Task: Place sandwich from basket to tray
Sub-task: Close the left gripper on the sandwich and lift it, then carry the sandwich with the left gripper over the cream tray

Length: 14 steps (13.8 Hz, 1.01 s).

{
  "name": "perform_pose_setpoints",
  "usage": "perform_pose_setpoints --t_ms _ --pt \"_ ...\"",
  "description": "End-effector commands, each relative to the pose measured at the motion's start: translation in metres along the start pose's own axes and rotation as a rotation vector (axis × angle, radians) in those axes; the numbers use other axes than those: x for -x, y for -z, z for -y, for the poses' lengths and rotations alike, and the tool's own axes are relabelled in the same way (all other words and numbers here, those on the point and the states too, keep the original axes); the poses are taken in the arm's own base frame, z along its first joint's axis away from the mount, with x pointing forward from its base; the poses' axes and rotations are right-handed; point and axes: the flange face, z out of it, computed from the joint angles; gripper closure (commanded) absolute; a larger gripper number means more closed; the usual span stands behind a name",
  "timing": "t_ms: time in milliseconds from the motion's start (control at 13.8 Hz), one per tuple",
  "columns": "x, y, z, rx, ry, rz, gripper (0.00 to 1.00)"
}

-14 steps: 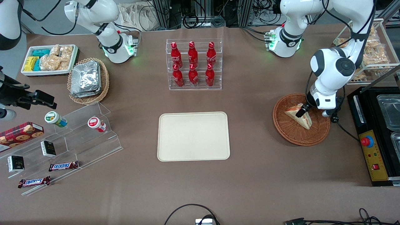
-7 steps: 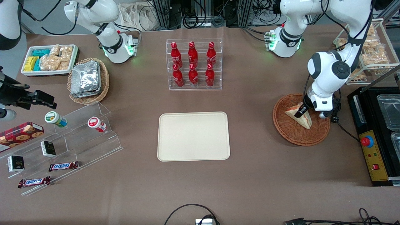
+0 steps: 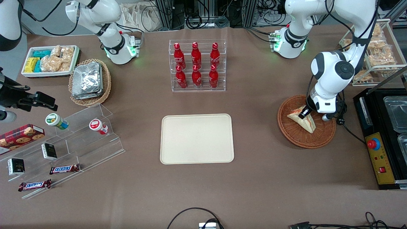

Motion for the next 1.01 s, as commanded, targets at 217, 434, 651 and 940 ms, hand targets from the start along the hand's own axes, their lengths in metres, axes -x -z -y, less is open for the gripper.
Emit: perform_pose_setpoints --t_ms 217,434,651,940 --pt "0.003 0.076 -0.014 -0.012 -0.312 -0.002 0.88" --pt "0.012 0.085 -0.030 -0.015 -0.509 0.000 0.85" --pt "0.022 0.090 -0.050 -0.006 -0.642 -0.012 0.85" --pt "0.030 0.099 -0.083 0.003 -0.835 -0.009 0.85"
